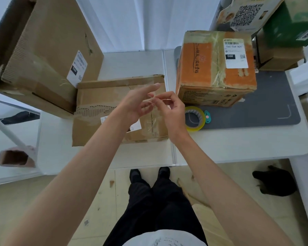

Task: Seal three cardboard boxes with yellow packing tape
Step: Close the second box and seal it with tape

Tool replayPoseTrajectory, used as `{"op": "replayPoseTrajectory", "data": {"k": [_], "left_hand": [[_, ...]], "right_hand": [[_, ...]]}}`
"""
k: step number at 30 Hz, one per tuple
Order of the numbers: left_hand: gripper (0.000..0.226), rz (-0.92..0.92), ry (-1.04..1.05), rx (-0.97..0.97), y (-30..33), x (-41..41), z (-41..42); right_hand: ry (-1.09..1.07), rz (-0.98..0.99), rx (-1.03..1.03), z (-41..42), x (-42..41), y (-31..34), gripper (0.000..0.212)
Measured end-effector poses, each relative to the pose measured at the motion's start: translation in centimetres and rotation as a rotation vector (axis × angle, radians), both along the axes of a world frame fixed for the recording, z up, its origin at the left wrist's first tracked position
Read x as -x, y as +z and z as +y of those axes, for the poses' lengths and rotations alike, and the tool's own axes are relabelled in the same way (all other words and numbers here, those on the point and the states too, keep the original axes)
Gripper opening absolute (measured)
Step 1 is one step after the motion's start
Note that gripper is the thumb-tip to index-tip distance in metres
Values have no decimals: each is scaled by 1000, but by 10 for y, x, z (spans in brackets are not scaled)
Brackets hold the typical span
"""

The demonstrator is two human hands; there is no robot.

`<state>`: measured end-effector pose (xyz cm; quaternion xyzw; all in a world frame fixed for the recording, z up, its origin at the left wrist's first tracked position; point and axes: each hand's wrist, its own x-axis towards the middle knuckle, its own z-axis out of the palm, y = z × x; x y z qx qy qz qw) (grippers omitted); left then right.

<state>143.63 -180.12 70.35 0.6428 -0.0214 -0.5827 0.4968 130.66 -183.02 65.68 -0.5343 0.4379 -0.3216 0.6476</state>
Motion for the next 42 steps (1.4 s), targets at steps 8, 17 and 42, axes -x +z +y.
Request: {"op": "replayPoseTrajectory", "data": {"k": [8,17,42], "left_hand": [[62,-142,-331,131,-9,-25,19],[36,-943,-914,-88,-54,-54,14],[33,-643,-1024,89,-35,-61,12]], "right_hand": [[-228,-187,-246,-15,-11,9,10],[375,302,131,-55,-5,12,16],[961,588,532,-44,-18,9,46]]}}
